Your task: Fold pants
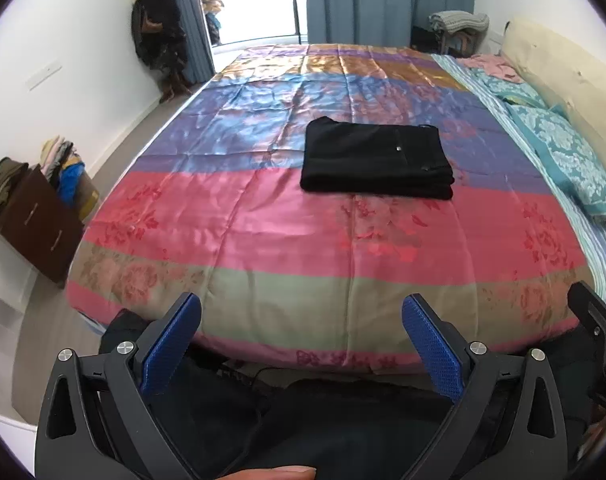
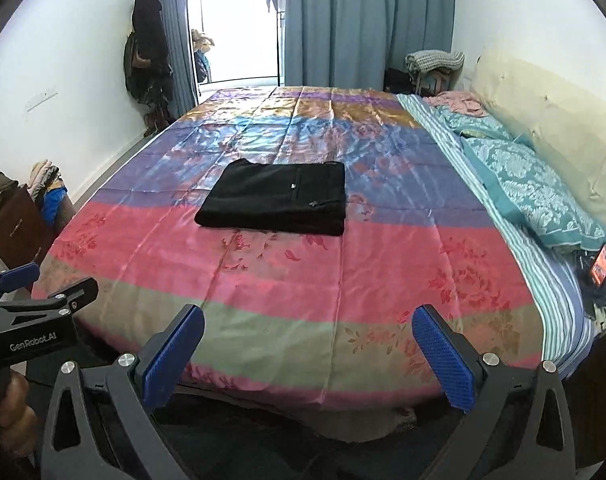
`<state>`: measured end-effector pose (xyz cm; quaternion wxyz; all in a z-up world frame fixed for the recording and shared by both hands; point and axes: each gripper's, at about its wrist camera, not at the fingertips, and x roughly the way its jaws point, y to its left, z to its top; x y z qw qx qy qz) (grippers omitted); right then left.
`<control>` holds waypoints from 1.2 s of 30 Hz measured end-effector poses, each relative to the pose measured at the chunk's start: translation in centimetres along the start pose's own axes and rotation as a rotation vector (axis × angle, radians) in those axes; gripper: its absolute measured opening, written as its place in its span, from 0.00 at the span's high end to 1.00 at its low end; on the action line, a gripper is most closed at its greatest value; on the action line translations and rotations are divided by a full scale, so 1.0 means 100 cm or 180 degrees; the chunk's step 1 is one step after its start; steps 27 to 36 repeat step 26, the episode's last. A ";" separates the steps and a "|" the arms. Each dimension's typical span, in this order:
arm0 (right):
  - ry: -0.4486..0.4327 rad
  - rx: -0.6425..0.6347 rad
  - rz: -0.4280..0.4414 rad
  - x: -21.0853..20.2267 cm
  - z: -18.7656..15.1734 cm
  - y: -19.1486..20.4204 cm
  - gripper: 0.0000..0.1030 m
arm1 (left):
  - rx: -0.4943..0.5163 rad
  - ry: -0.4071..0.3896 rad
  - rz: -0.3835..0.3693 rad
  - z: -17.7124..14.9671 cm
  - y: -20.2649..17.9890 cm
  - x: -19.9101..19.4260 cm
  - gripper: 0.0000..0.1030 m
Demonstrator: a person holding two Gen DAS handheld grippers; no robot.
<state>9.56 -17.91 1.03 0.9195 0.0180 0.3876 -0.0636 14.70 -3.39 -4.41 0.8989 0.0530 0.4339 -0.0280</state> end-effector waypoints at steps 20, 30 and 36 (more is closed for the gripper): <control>0.0115 0.0057 -0.0009 0.012 -0.003 -0.004 0.00 | 0.0079 0.0025 0.0013 -0.001 -0.003 0.006 0.02; 0.0070 0.0090 -0.0022 0.011 -0.001 -0.005 0.00 | 0.0117 -0.0099 0.0104 -0.002 -0.005 -0.002 0.02; 0.0070 0.0090 -0.0022 0.011 -0.001 -0.005 0.00 | 0.0117 -0.0099 0.0104 -0.002 -0.005 -0.002 0.02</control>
